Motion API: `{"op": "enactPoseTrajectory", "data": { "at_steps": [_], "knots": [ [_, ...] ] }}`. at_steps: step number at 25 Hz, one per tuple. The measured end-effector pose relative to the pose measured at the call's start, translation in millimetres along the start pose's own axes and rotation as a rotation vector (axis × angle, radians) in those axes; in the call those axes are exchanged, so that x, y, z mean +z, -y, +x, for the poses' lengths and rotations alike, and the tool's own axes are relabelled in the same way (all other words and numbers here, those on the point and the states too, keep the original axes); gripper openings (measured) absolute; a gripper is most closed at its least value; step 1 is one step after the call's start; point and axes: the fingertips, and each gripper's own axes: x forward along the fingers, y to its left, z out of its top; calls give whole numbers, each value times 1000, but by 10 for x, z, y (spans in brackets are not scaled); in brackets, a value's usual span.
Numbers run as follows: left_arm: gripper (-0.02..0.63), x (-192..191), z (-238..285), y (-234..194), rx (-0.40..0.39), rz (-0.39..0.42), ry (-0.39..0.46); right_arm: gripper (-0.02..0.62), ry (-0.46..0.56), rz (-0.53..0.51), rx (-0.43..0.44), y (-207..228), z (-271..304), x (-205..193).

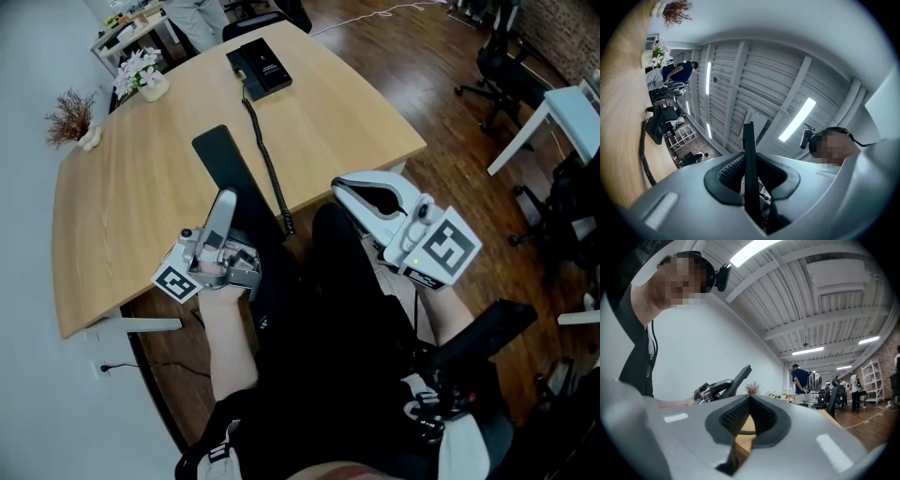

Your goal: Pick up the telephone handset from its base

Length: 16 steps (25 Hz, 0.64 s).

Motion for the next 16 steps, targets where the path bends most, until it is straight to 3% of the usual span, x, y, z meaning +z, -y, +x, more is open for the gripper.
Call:
{"op": "enactPoseTrajectory", "data": {
  "at_steps": [16],
  "knots": [
    [78,-66,-10,180,28,19,-7,3,31,25,10,-111,-106,75]
  ]
}}
